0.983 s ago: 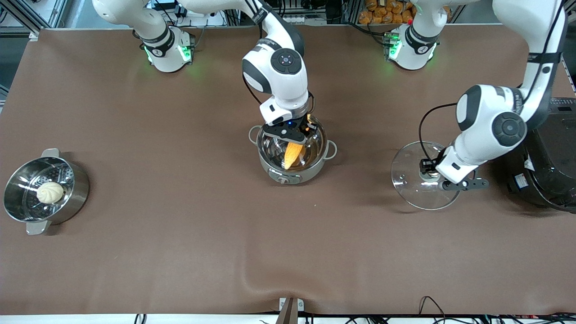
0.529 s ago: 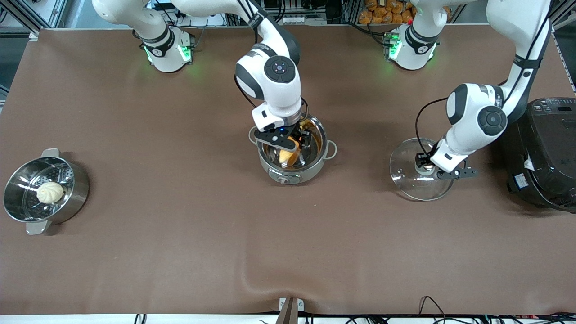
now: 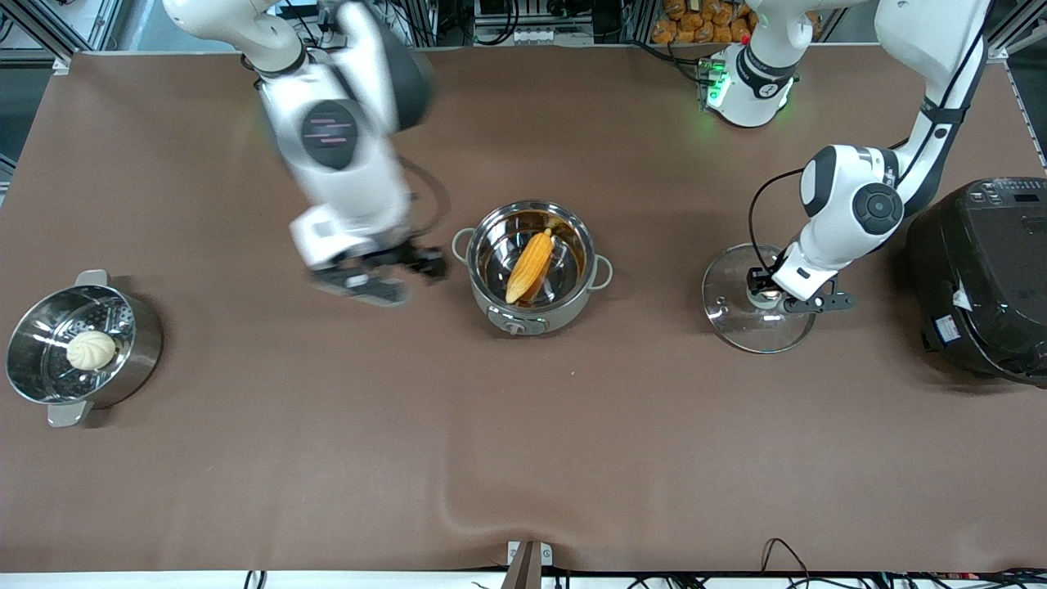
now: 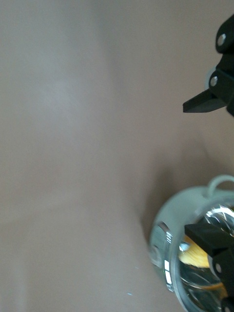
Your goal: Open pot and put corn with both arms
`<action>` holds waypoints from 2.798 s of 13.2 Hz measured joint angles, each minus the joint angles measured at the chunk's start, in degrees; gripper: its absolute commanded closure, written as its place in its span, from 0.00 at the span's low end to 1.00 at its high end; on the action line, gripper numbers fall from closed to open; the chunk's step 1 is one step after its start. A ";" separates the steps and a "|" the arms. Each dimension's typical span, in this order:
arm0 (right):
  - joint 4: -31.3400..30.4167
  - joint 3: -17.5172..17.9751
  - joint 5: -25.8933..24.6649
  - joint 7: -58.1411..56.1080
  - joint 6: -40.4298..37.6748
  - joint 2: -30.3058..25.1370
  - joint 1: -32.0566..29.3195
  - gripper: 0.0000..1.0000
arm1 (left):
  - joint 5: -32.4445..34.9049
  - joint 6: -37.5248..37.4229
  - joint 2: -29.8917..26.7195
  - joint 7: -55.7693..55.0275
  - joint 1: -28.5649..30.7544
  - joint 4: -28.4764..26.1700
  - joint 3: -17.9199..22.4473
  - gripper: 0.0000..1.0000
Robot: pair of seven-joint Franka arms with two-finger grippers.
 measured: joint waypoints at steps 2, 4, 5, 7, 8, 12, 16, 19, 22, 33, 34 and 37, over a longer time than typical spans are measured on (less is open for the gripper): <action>-0.20 -0.08 0.00 -7.25 -1.31 -2.04 -6.09 0.00 | 0.00 0.13 -0.56 -0.16 0.04 1.61 -0.03 0.00; -0.24 -0.16 0.02 -15.16 -3.80 -3.87 -12.01 0.00 | 0.00 -1.74 -1.69 -0.19 0.05 4.53 -0.05 0.00; -0.23 -0.23 -0.01 -17.28 -5.21 -5.08 -13.95 0.00 | 0.00 -5.79 -2.30 -0.20 0.05 7.42 -0.07 0.00; -0.15 -0.39 0.00 -20.70 -8.51 -8.41 -17.35 0.00 | 0.00 -19.37 -3.10 -0.19 0.05 17.56 -0.11 0.00; -0.01 -0.47 0.08 -22.76 -10.89 -10.05 -19.38 0.00 | 0.00 -27.17 -3.29 -0.19 0.00 23.87 -0.23 0.00; 4.62 -0.54 0.98 -25.91 -15.61 -12.16 -26.41 0.00 | 0.00 -45.19 -3.96 -0.13 -0.08 40.58 -0.53 0.00; 5.89 -0.51 0.75 -34.68 -19.76 -12.15 -27.57 0.00 | 0.00 -54.07 -3.99 -0.12 0.33 48.69 -0.37 0.00; 5.97 -0.52 0.68 -40.65 -21.68 -12.16 -28.96 0.00 | 0.00 -57.84 -4.22 -0.12 0.33 51.55 -0.32 0.00; 5.97 -0.05 -0.76 -40.82 -22.08 -12.15 -28.96 0.00 | 0.00 -59.14 -5.90 0.04 0.40 52.17 0.12 0.00; 5.74 0.25 -1.98 -40.82 -21.89 -12.42 -28.96 0.00 | -0.81 -60.75 -11.93 0.51 -5.08 49.26 6.85 0.00; 5.69 0.23 -1.98 -40.82 -21.57 -12.54 -28.96 0.00 | -0.82 -60.75 -11.91 0.51 -5.36 49.26 6.84 0.00; 3.48 -0.08 -1.99 -41.01 -19.94 -14.68 -29.04 0.00 | -0.82 -60.77 -11.68 0.51 -6.06 49.26 6.83 0.00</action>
